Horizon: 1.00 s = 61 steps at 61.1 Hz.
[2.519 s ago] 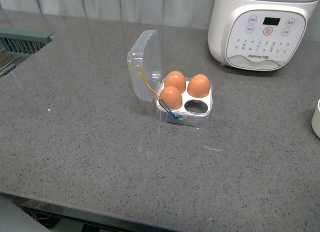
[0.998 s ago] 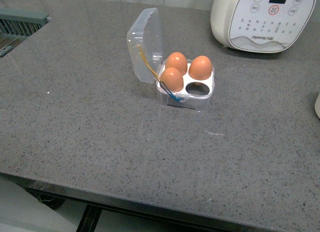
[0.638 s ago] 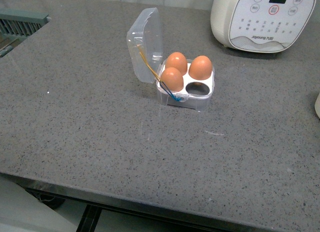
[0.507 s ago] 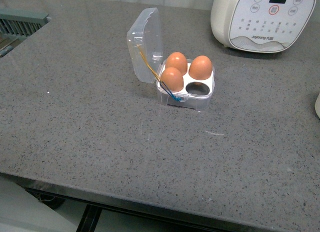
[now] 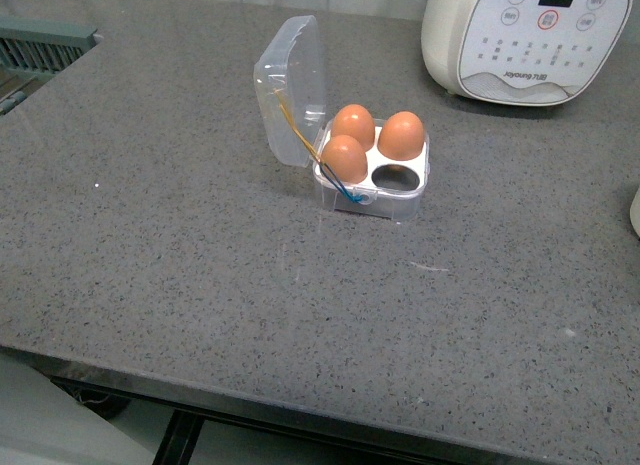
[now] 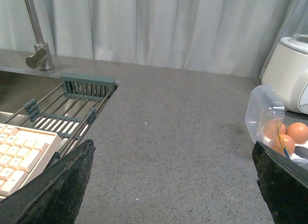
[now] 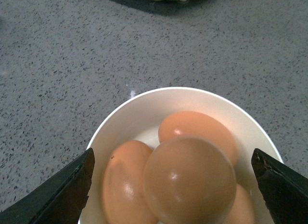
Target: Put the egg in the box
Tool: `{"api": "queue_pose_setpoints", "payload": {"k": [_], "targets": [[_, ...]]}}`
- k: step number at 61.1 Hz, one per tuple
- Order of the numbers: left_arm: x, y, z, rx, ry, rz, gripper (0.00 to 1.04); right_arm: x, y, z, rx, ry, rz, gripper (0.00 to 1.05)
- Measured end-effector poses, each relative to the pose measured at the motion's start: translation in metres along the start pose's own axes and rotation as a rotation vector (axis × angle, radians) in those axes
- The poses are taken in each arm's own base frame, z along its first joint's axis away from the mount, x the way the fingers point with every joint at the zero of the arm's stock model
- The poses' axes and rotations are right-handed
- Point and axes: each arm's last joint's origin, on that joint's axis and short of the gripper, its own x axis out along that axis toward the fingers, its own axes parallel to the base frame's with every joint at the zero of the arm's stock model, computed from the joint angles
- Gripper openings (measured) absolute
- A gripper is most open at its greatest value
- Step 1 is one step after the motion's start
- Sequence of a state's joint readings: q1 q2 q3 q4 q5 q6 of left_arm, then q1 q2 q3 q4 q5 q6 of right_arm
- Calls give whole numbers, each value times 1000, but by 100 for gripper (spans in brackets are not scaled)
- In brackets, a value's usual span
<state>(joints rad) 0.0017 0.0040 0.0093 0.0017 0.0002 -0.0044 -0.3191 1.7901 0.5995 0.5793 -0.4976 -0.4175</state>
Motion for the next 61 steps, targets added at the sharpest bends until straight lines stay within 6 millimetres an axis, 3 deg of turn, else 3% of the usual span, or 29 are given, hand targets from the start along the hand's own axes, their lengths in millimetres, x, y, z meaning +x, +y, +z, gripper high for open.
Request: {"api": "queue_pose_setpoints", "payload": {"k": [14, 28, 34, 47, 61], "targets": [[0, 0, 0, 0, 0, 0, 98, 0, -1, -1, 4, 2, -1, 44], [0, 0, 0, 0, 0, 0, 98, 1, -1, 1, -7, -10, -19, 43], [0, 0, 0, 0, 0, 0, 98, -3, 3, 13, -20, -49, -26, 43], [0, 0, 0, 0, 0, 0, 98, -10, 45, 58, -73, -149, 77, 43], [0, 0, 0, 0, 0, 0, 98, 11, 112, 69, -116, -123, 245, 43]]}}
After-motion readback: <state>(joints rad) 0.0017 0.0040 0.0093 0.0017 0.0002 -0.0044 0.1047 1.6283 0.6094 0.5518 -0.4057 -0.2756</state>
